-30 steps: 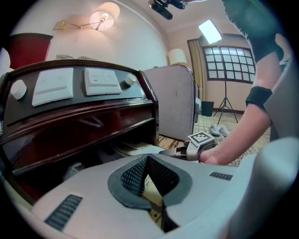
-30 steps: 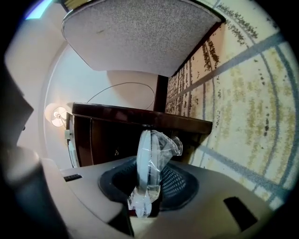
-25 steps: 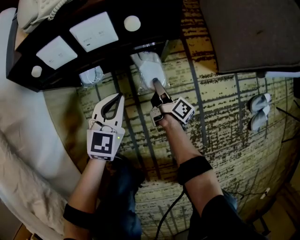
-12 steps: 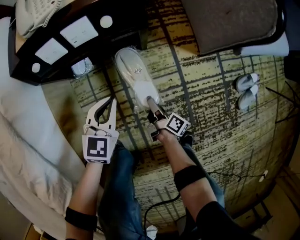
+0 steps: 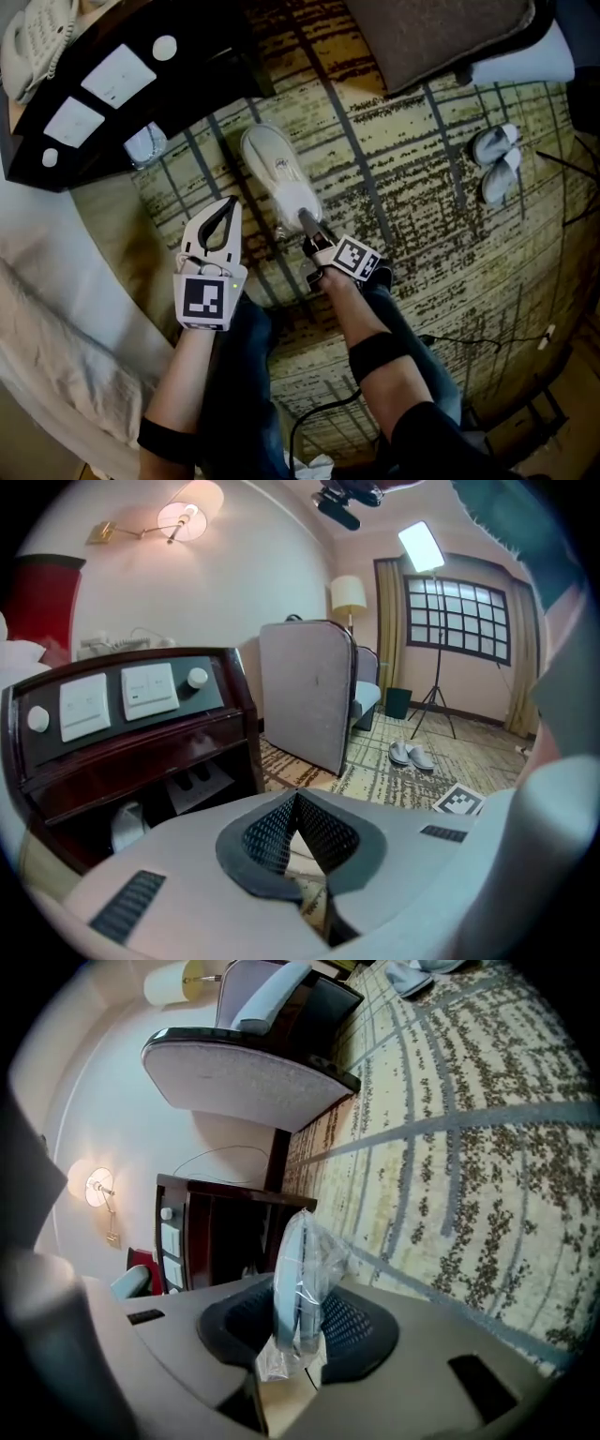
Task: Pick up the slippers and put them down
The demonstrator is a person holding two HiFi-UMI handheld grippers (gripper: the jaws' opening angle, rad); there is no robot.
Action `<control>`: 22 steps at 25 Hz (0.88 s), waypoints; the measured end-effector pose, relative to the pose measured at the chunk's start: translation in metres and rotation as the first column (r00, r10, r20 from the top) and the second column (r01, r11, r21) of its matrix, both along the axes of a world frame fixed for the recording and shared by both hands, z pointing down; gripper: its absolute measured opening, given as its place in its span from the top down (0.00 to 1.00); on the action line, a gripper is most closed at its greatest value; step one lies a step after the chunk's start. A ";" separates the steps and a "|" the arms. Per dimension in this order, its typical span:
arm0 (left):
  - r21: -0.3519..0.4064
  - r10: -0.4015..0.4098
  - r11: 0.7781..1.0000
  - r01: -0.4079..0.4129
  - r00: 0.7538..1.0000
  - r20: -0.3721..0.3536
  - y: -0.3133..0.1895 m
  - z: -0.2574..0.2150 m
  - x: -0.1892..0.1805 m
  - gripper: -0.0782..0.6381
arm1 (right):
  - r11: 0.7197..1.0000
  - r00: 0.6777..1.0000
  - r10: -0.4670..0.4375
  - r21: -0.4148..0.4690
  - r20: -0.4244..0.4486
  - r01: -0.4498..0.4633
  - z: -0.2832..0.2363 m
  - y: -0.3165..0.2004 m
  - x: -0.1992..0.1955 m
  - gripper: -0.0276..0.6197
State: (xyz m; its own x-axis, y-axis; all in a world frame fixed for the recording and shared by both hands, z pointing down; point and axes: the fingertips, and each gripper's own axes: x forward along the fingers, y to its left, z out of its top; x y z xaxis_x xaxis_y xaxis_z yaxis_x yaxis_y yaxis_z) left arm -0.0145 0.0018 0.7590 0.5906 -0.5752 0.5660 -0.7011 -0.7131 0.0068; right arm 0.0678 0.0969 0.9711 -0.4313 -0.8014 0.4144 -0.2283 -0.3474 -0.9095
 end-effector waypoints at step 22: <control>-0.003 0.034 0.999 -0.034 0.999 -0.019 0.007 -0.004 -0.007 0.89 | 0.849 0.899 -0.246 -0.528 -0.363 0.019 0.075 0.082 0.040 0.26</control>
